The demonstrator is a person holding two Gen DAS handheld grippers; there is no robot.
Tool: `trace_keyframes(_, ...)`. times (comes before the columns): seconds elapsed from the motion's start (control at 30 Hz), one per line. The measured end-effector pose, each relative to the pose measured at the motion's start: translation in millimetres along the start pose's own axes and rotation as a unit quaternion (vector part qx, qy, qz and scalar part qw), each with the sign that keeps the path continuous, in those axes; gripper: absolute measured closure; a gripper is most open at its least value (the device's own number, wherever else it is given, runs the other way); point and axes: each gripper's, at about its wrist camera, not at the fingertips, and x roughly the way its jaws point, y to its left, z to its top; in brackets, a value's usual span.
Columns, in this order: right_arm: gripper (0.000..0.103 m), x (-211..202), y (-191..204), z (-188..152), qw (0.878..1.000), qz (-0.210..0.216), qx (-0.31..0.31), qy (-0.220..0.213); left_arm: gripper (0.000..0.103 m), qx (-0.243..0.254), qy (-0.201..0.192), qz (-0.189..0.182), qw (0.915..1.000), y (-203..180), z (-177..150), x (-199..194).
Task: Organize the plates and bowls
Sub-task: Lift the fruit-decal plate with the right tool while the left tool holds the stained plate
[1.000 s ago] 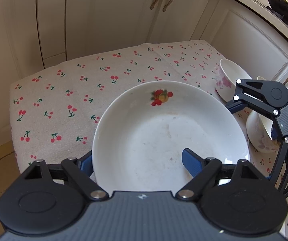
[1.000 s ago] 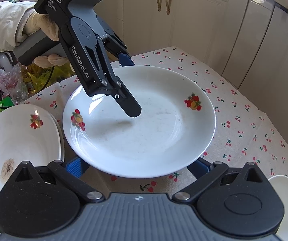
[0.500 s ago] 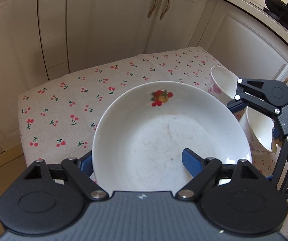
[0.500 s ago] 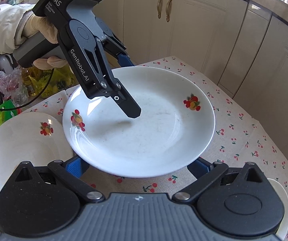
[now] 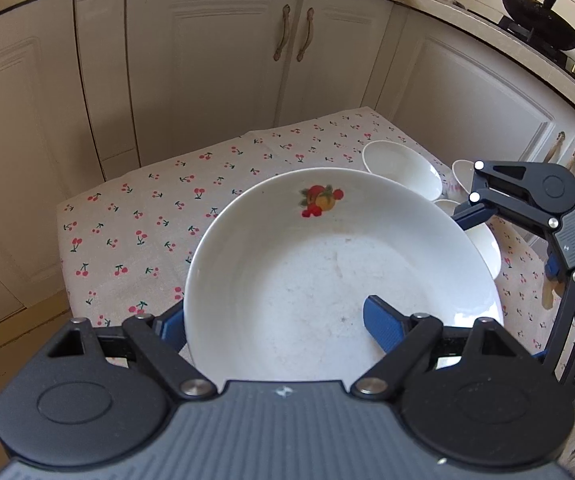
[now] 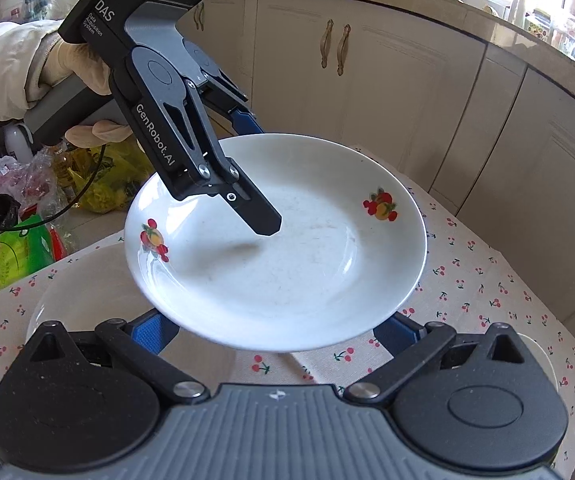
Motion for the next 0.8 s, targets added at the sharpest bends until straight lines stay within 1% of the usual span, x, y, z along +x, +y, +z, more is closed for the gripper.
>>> trace_keyframes(0.27,0.0,-25.7,40.3,-11.7,1.0,-0.003,-0.001,-0.003,0.016,0.005,-0.002,0.003,1.0,-26.5,-27.5,-25.8)
trace_keyframes(0.4,0.0,-35.0,52.9,-21.1,1.0,-0.002,0.001,-0.003,0.016,0.001,-0.005,-0.001,1.0,-37.1,-42.2,-36.0)
trace_keyframes(0.8,0.0,-51.0,93.6,-44.6,1.0,-0.004,0.014,0.0,0.016,0.004,-0.004,-0.011,0.9999,-64.3,-78.7,-47.9)
